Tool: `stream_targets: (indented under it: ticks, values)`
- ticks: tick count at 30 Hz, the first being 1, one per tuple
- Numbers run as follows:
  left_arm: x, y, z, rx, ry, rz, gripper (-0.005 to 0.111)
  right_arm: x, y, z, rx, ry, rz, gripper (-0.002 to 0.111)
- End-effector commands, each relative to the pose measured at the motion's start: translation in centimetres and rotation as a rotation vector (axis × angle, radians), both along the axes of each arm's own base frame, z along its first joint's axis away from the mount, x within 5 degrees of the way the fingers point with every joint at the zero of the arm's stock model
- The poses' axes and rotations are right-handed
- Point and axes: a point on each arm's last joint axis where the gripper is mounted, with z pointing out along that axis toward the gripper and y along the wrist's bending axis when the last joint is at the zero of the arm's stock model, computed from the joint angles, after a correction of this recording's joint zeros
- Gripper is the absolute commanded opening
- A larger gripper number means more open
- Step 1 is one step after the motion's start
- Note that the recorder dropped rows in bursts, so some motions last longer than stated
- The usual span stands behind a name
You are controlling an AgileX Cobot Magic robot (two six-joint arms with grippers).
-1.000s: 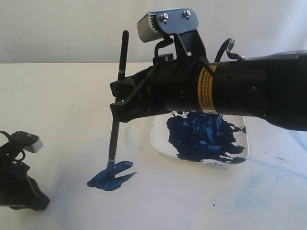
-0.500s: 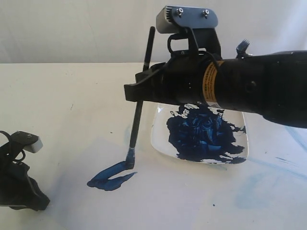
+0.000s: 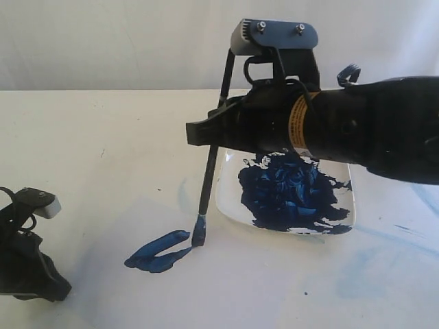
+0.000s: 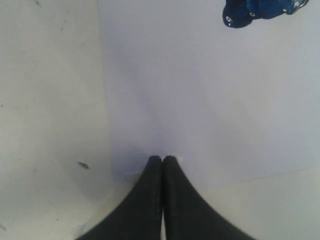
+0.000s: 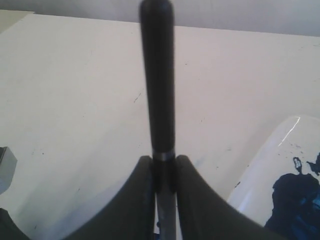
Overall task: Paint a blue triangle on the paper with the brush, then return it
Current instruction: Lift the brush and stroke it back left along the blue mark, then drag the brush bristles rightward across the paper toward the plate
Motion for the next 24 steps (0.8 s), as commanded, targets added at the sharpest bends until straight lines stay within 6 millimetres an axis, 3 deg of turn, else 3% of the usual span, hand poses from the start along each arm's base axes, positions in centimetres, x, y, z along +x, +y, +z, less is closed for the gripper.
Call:
stream_targets:
  ticks: [1, 11, 24]
  values:
    - [-0.5, -0.3, -0.2, -0.018, 0.032, -0.017, 0.000, 0.1, 1.2, -0.5, -0.005, -0.020, 0.095, 0.000]
    - [-0.5, -0.4, -0.2, -0.024, 0.040, -0.021, 0.000, 0.9, 2.1, 1.0, 0.001, -0.092, 0.114, 0.000]
    - [-0.6, -0.4, -0.1, -0.028, 0.045, -0.024, 0.000, 1.4, 2.7, 0.0, -0.035, -0.093, 0.130, 0.000]
